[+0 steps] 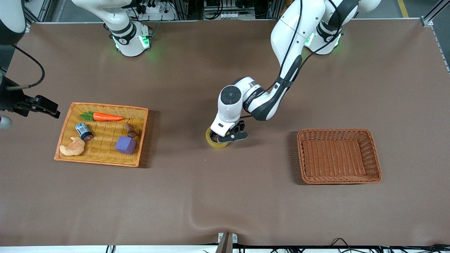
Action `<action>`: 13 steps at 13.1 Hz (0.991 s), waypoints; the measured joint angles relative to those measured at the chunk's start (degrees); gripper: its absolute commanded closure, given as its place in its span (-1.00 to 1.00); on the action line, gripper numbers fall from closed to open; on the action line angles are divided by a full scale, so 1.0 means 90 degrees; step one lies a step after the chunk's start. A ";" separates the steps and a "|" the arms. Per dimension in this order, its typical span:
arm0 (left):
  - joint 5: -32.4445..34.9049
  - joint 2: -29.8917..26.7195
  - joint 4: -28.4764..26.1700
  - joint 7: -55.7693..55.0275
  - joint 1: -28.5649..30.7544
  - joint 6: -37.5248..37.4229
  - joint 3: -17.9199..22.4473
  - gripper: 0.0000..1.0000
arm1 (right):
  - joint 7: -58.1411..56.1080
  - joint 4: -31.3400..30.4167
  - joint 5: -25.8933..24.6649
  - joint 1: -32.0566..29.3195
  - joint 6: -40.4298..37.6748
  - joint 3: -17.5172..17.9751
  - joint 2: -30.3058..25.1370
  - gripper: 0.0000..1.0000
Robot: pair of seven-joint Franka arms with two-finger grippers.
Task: Transfer tape with both arms
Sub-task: 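Grasp the tape with the left gripper while the right gripper withdraws, then carry the tape with the left gripper over the brown basket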
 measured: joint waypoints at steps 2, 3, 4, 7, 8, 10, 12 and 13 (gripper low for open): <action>0.0195 0.0003 0.0001 0.0000 -0.0001 -0.0044 0.0000 1.00 | -0.0001 0.0066 0.0000 -0.0003 0.0003 -0.0001 0.0106 -1.00; 0.0214 0.0003 0.0002 0.0000 -0.0004 -0.0044 0.0000 1.00 | -0.0002 0.0084 0.0000 -0.0005 -0.0007 -0.0001 0.0112 -1.00; 0.0223 -0.0001 0.0006 0.0000 -0.0005 -0.0078 0.0003 1.00 | -0.0005 0.0112 0.0000 -0.0005 -0.0025 -0.0001 0.0111 -1.00; 0.0226 -0.0024 0.0110 0.0000 -0.0004 -0.0397 0.0015 1.00 | -0.0013 0.0194 0.0000 -0.0005 -0.0040 -0.0001 0.0108 -1.00; 0.0226 -0.0071 0.0164 -0.0012 -0.0003 -0.0531 0.0020 1.00 | -0.0014 0.0211 0.0000 -0.0006 -0.0046 -0.0002 0.0104 -1.00; 0.0226 -0.0261 0.0240 -0.0043 0.0027 -0.0726 0.0047 1.00 | -0.0019 0.0220 0.0000 -0.0006 -0.0052 -0.0003 0.0102 -1.00; 0.0226 -0.0571 0.0282 -0.0060 0.0163 -0.0877 0.0074 1.00 | -0.0032 0.0232 -0.0002 -0.0005 -0.0051 0.0008 0.0099 -1.00; 0.0226 -0.0751 0.0285 -0.0059 0.0289 -0.0999 0.0083 1.00 | -0.0036 0.0245 -0.0002 -0.0004 -0.0048 0.0023 0.0098 -1.00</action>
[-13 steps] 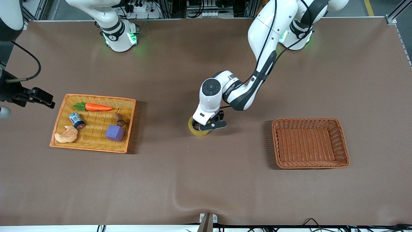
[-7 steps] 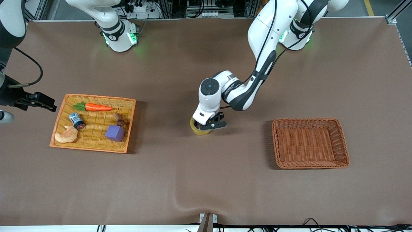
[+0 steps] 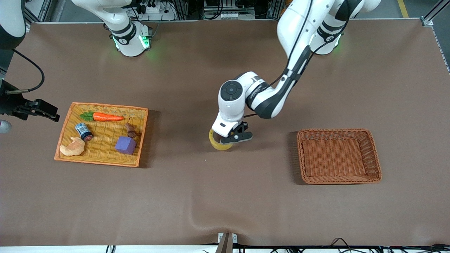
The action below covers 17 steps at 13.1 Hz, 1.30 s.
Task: Transfer tape with both arms
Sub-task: 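Carry the tape with the left gripper over the brown basket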
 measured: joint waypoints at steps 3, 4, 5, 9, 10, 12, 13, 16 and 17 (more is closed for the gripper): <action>0.0005 -0.0445 -0.0051 0.0149 0.0478 -0.0546 0.0020 1.00 | -0.0009 0.0014 0.0000 0.0003 -0.0108 0.0036 -0.0023 -1.00; 0.0008 -0.0589 -0.0129 0.0347 0.0660 -0.0671 0.0027 1.00 | -0.0013 0.0026 0.0000 0.0003 -0.0166 0.0035 -0.0062 -1.00; 0.0010 -0.0746 -0.0233 0.0584 0.0854 -0.0734 0.0031 1.00 | -0.0013 0.0035 0.0000 0.0003 -0.0233 0.0034 -0.0123 -1.00; 0.0010 -0.1630 -0.0927 0.1966 0.1828 -0.0994 0.0019 1.00 | -0.0023 0.0036 0.0000 0.0003 -0.0194 0.0036 -0.0293 -1.00; 0.0010 -0.1877 -0.1163 0.2265 0.2055 -0.1021 0.0012 1.00 | -0.0025 0.0031 0.0000 0.0003 -0.0158 0.0036 -0.0286 -1.00; 0.0010 -0.2222 -0.1485 0.2763 0.2409 -0.1037 0.0007 1.00 | -0.0057 0.0029 0.0000 -0.0003 -0.0098 0.0024 -0.0259 -1.00; 0.0010 -0.2329 -0.1556 0.3048 0.2570 -0.1099 0.0003 1.00 | -0.0096 0.0029 0.0000 -0.0003 -0.0051 0.0023 -0.0233 -1.00; -0.0011 -0.2669 -0.1648 0.4073 0.3140 -0.1475 -0.0003 1.00 | -0.0196 0.0020 -0.0002 -0.0055 -0.0136 -0.0002 -0.0184 -1.00; -0.0091 -0.2822 -0.1750 0.4494 0.3373 -0.1524 -0.0006 1.00 | -0.0333 0.0020 -0.0001 -0.0147 -0.0183 -0.0014 -0.0183 -1.00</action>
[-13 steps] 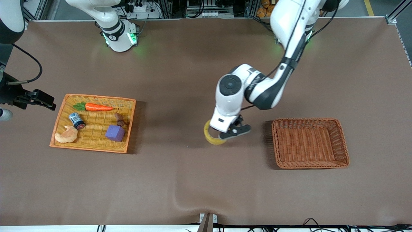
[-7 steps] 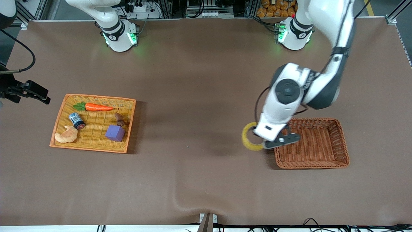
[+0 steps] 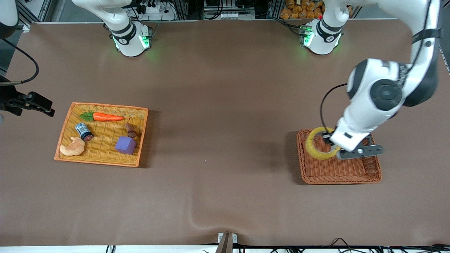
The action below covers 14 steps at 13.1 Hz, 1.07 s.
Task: Transfer tape with both arms
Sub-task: 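Carry the tape with the left gripper over the brown basket, then lower the tape into the basket and open the left gripper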
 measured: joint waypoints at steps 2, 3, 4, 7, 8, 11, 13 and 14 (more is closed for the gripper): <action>-0.0136 -0.0203 -0.0223 0.0972 0.0534 -0.0026 -0.0001 1.00 | -0.0145 -0.0002 0.0000 -0.0102 -0.0051 -0.0008 0.0003 -1.00; -0.0158 -0.0212 -0.0303 0.1383 0.0777 -0.0026 0.0000 1.00 | -0.0174 -0.0003 0.0000 -0.0104 -0.0063 -0.0007 0.0006 -1.00; -0.0168 -0.0176 -0.0375 0.1703 0.0978 -0.0019 -0.0002 1.00 | -0.0184 -0.0002 0.0000 -0.0104 -0.0058 -0.0002 0.0006 -1.00; -0.0178 0.0213 -0.0482 0.2046 0.1182 0.0265 -0.0008 1.00 | -0.0197 -0.0005 -0.0004 -0.0100 -0.0040 0.0036 0.0019 -1.00; -0.0178 0.0399 -0.0484 0.2046 0.1179 0.0439 -0.0025 1.00 | -0.0200 -0.0014 -0.0004 -0.0086 -0.0038 0.0057 0.0054 -1.00; -0.0229 0.0857 -0.0484 0.2046 0.1178 0.1014 -0.0052 1.00 | -0.0200 -0.0022 -0.0002 -0.0044 0.0291 0.0080 0.0219 -1.00; -0.0248 0.1092 -0.0484 0.2044 0.1212 0.1326 -0.0041 1.00 | -0.0200 -0.0022 -0.0001 -0.0011 0.0554 0.0089 0.0258 -1.00; -0.0250 0.1200 -0.0484 0.2040 0.1240 0.1448 -0.0038 1.00 | -0.0198 -0.0021 -0.0001 0.0005 0.0546 0.0092 0.0258 -1.00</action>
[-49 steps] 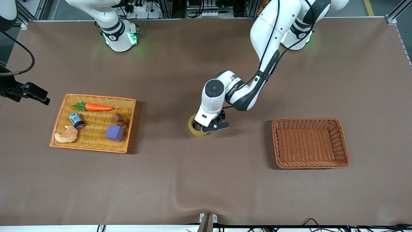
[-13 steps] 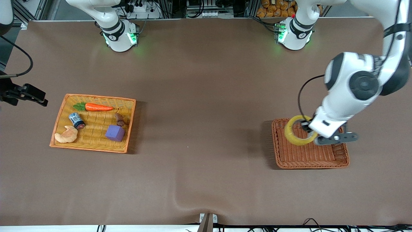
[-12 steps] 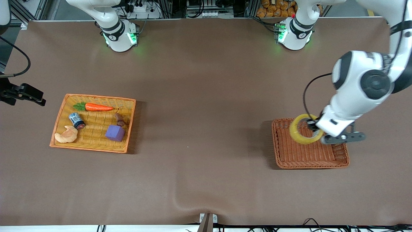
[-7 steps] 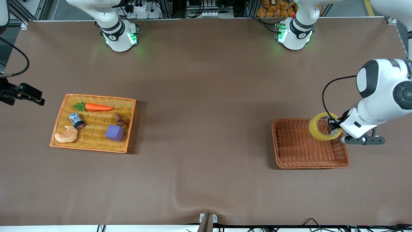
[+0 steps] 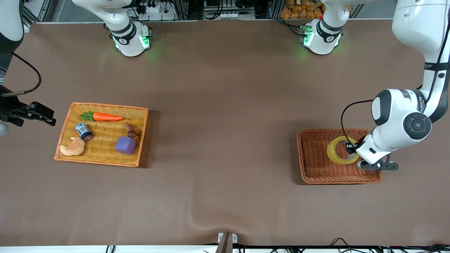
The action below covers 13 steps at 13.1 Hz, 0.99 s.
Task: Transfer tape with both arms
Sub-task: 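Lower the tape into the basket and open the left gripper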
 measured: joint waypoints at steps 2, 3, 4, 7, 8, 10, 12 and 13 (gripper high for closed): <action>-0.0002 0.0170 0.0000 -0.0002 0.0062 0.0191 0.0001 1.00 | 0.0002 0.0000 -0.0005 -0.0029 -0.0124 -0.0031 0.0000 -1.00; -0.0003 0.0228 0.0000 -0.0005 0.0076 0.0220 0.0001 1.00 | 0.0002 -0.0001 -0.0006 -0.0068 -0.0159 -0.0057 0.0002 -1.00; -0.0003 0.0282 -0.0001 -0.0007 0.0081 0.0222 0.0001 1.00 | 0.0002 -0.0002 -0.0006 -0.0119 -0.0201 -0.0083 0.0010 -1.00; -0.0004 0.0472 -0.0003 -0.0049 0.0080 0.0228 0.0000 1.00 | 0.0002 -0.0003 -0.0006 -0.0150 -0.0432 -0.0090 0.0033 -1.00; -0.0004 0.0515 -0.0003 -0.0071 0.0080 0.0234 0.0000 1.00 | 0.0003 -0.0002 -0.0006 -0.0145 -0.0498 -0.0078 0.0033 -1.00; -0.0004 0.0572 -0.0003 -0.0081 0.0079 0.0236 0.0000 1.00 | 0.0024 0.0003 -0.0006 -0.0141 -0.0559 -0.0059 0.0028 -1.00; -0.0004 0.0618 0.0002 -0.0081 0.0073 0.0269 -0.0003 1.00 | 0.0044 0.0026 -0.0004 -0.0126 -0.0559 -0.0026 0.0002 -1.00; -0.0004 0.0647 0.0006 -0.0081 0.0073 0.0344 -0.0003 1.00 | 0.0047 0.0036 -0.0008 -0.0126 -0.0560 -0.0030 -0.0025 -1.00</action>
